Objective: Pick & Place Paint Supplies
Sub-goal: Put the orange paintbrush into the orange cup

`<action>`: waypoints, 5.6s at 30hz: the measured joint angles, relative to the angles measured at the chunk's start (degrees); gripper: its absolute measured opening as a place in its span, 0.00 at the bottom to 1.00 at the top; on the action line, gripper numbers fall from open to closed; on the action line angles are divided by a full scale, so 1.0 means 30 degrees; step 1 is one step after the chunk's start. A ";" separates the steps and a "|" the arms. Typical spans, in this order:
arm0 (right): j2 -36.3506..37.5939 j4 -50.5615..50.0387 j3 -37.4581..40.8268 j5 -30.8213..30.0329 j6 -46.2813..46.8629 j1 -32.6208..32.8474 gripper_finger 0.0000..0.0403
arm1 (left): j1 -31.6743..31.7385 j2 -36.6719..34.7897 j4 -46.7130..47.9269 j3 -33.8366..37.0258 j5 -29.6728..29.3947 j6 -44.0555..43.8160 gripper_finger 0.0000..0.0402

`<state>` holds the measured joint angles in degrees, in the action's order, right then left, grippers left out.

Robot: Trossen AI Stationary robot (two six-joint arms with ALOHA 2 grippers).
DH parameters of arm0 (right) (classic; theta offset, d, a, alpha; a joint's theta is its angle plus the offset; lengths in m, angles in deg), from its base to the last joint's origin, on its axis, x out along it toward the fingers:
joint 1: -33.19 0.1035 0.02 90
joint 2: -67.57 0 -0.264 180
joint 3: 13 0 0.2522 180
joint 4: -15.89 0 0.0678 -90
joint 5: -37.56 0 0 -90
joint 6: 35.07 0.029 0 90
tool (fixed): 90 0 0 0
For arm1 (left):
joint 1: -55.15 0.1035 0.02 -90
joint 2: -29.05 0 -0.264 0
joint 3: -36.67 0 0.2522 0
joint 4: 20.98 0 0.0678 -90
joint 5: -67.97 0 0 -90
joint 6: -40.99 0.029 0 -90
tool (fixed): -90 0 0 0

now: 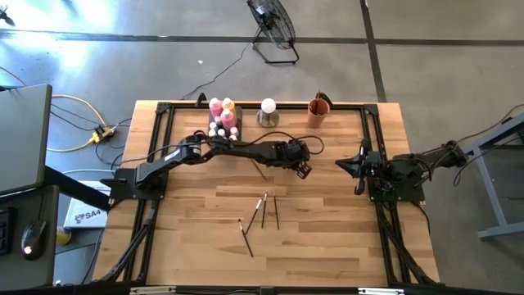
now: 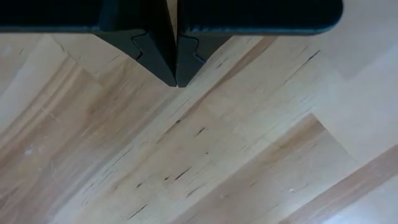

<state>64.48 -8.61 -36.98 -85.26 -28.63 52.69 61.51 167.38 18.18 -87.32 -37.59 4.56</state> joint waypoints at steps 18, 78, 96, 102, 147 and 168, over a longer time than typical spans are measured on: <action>0.0007 -0.0583 0.0000 0.0000 0.0423 0.0000 0.01 | -0.1489 0.0224 1.3263 -0.6483 -0.2404 0.2794 0.00; 0.0002 -0.0933 -0.0007 0.0980 0.0345 0.0002 0.00 | -0.3152 -0.0075 0.6456 -0.6341 -0.2997 1.2139 0.00; 0.0006 -0.1380 -0.0007 0.0939 0.0452 -0.0004 0.00 | -0.2481 -0.0075 0.8059 -0.6341 -0.0018 1.4336 0.00; 0.0007 -0.1263 -0.0007 0.0918 0.0467 -0.0006 0.00 | -0.1388 -0.0089 0.8255 -0.5171 0.3210 1.5035 0.00; -0.0006 -0.0883 -0.0003 -0.1435 0.1378 -0.0006 0.01 | -0.1115 -1.2497 -0.4281 1.6966 0.2821 0.3927 0.00; -0.0058 -0.0928 0.0000 -0.1515 0.1224 -0.0005 0.01 | -0.2840 -1.1448 -0.1889 1.6856 0.2602 0.0351 0.00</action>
<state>64.31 -11.39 -36.98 -89.80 -24.96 52.68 52.99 133.04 12.51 -36.75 -29.78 5.61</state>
